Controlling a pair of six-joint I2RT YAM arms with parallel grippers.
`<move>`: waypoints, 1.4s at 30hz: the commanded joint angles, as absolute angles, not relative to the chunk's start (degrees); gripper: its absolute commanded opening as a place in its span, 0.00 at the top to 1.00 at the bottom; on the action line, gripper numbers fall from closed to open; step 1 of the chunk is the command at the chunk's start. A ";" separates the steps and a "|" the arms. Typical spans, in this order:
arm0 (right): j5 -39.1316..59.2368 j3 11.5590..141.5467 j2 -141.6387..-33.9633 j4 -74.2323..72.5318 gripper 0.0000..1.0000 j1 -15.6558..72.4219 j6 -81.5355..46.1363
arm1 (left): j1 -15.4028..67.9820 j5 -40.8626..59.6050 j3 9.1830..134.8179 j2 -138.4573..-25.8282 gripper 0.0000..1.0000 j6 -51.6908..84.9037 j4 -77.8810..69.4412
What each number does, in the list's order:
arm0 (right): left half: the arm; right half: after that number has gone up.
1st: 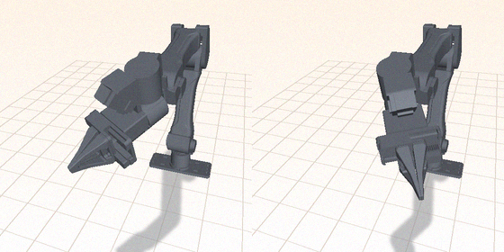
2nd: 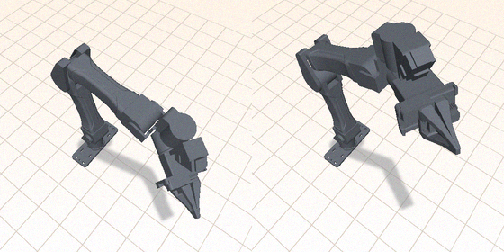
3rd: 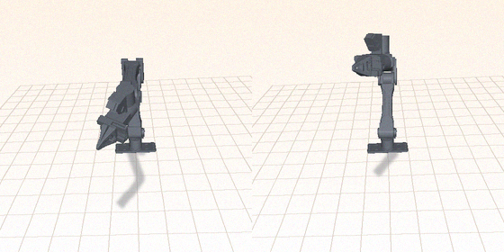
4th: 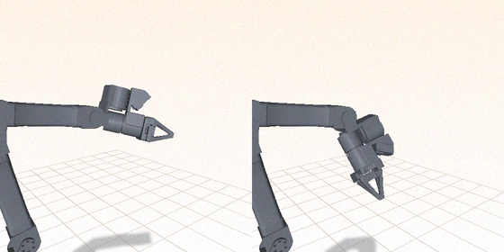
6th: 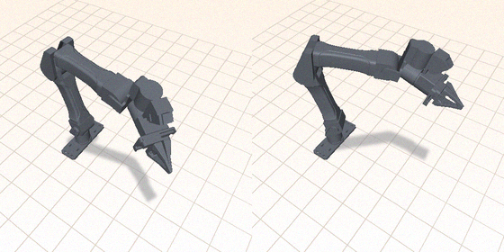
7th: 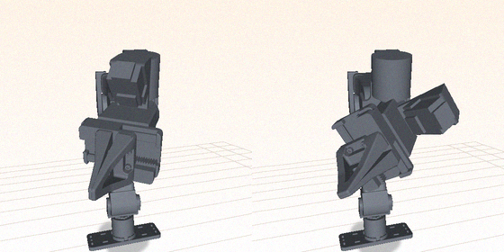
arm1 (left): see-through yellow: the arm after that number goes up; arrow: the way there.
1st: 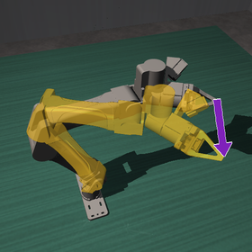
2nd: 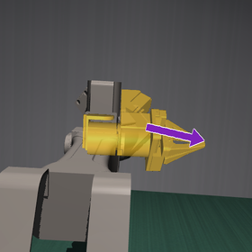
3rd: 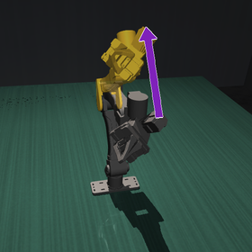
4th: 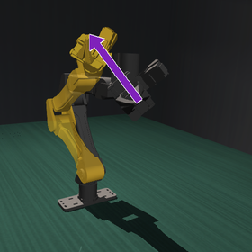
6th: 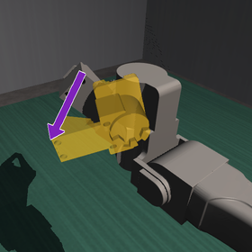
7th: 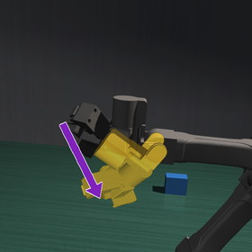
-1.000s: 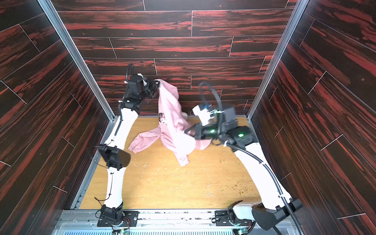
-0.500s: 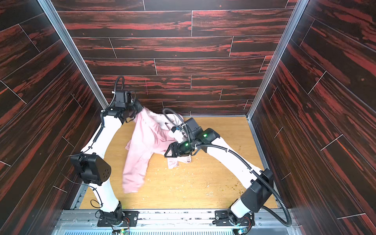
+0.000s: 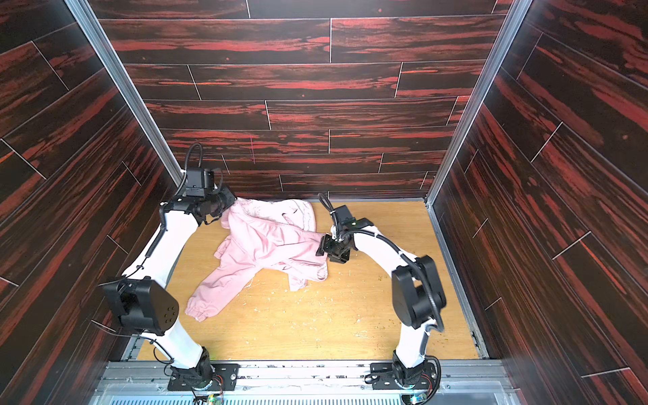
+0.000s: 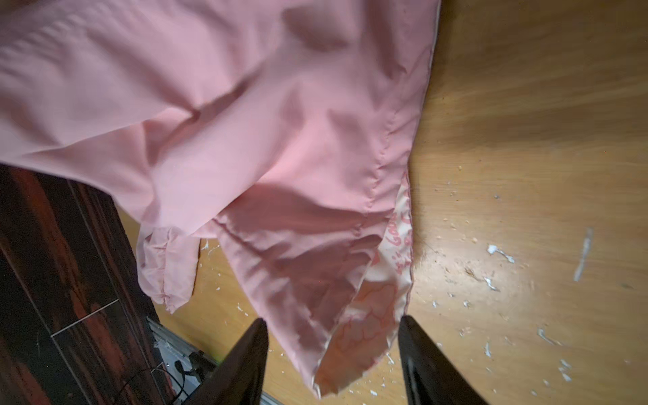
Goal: Zip up the jacket
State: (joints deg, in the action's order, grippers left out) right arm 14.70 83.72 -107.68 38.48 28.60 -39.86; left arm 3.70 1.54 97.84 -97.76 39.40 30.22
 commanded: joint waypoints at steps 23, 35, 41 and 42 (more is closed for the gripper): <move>28.21 76.96 -100.05 25.17 1.00 32.43 -43.12 | 2.64 4.04 101.62 -98.76 1.00 38.90 30.93; 45.50 83.85 -89.42 40.65 1.00 43.48 -25.80 | 2.55 4.46 122.22 -112.21 1.00 39.71 35.78; 48.66 90.54 -96.46 48.24 0.78 50.64 -21.40 | 2.46 4.39 130.02 -118.84 1.00 39.37 39.32; 47.31 91.65 -97.59 49.81 0.70 51.40 -20.29 | 2.40 4.31 130.78 -119.72 1.00 39.36 39.63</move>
State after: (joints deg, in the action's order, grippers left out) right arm 45.32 89.23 -93.41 42.41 49.50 -25.19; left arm 2.94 4.49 127.81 -117.95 39.86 37.10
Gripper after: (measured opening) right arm 0.260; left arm 0.054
